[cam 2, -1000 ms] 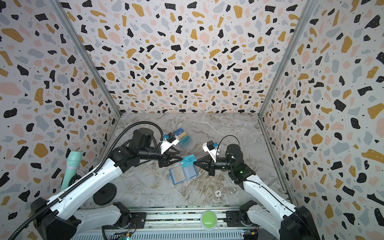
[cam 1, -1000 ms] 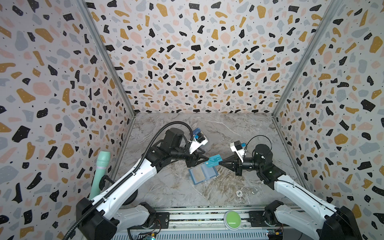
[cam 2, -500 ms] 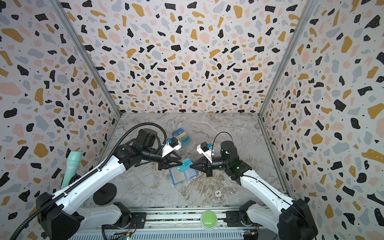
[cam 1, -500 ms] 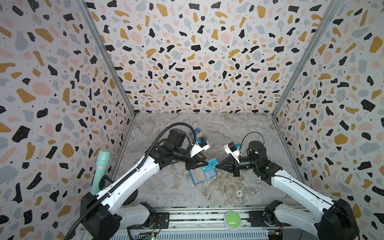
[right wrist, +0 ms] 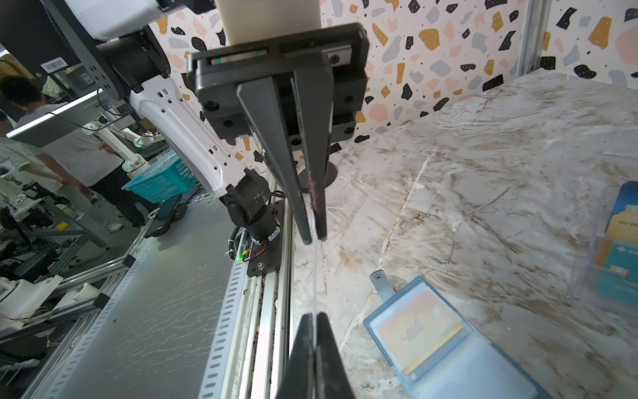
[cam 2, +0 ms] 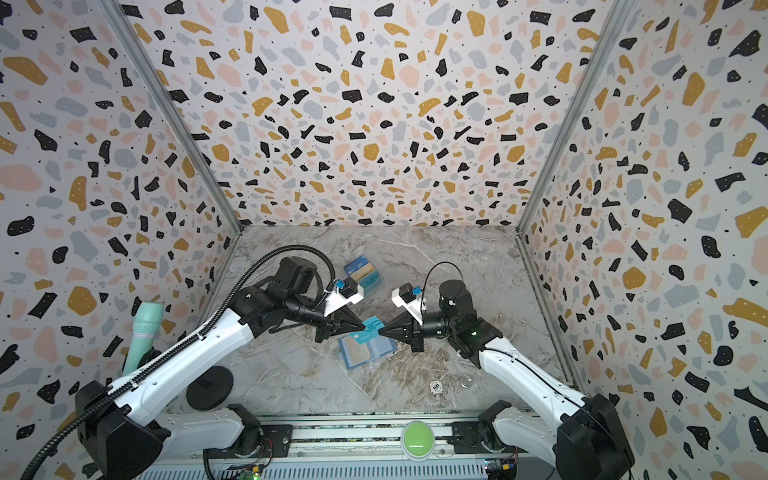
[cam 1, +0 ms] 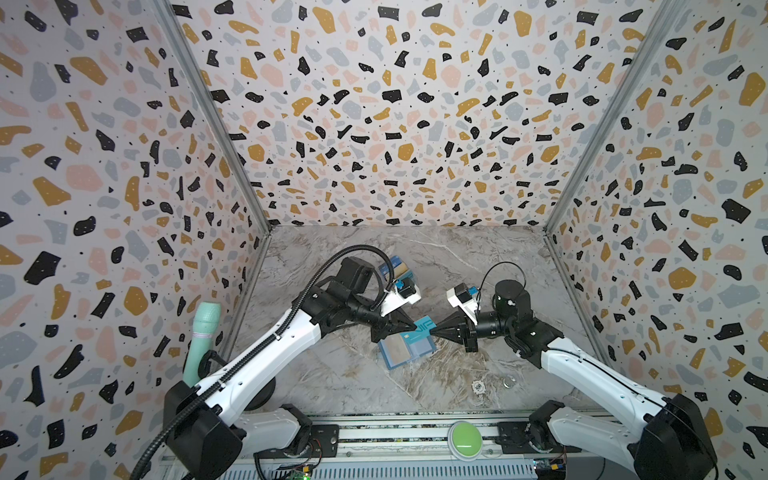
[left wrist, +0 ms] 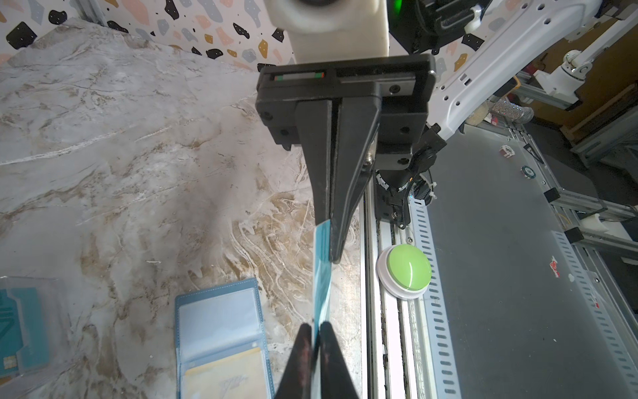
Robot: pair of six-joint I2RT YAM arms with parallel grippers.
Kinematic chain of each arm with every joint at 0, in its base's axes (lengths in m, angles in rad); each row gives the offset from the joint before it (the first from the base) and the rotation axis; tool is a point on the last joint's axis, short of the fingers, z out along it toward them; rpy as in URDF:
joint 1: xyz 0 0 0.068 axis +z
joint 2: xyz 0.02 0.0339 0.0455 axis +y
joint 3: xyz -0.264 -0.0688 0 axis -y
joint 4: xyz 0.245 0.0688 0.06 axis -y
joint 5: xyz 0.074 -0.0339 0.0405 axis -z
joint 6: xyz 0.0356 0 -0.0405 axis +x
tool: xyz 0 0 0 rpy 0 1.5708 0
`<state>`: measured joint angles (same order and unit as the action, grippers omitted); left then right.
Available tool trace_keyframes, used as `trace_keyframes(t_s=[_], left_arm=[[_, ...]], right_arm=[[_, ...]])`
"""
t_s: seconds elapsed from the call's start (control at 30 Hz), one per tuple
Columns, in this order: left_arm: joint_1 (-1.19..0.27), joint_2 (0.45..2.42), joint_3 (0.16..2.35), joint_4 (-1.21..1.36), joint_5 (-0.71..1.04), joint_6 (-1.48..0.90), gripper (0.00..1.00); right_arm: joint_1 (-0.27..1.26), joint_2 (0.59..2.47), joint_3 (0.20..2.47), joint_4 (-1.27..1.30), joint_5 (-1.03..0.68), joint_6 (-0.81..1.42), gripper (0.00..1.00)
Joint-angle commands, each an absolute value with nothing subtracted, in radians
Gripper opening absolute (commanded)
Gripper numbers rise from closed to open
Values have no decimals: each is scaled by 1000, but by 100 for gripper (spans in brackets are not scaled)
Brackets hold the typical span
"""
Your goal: Take the credit cards out of the card holder
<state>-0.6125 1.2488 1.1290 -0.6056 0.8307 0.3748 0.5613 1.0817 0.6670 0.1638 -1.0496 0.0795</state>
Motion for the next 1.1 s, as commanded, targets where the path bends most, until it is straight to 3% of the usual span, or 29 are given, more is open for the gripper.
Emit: trace_keyframes(t_s=[0.0,0.2,0.27,0.4,0.53,0.8,1.07], left_arm=[[-610,1260,1146,-615,860,383,8],[-610,1272,1148,-595,870,373,0],[-610,1271,1148,-571,837,353,0],[-604,1257,1140,-500,724,288,0],[-575,1238,1138,-422,636,234,0],[-450,1230,1097,-175,538,117,0],[-369,1436,1263,-327,491,245,0]], right_arm=[[565,1079,706,162,-1039,62,0],[565,1085,709,163,-1023,67,1],[565,1083,713,155,-1003,69,14],[565,1064,703,144,-938,71,52],[560,1022,668,147,-806,93,72],[552,910,601,82,-461,103,82],[545,854,571,72,-246,121,84]])
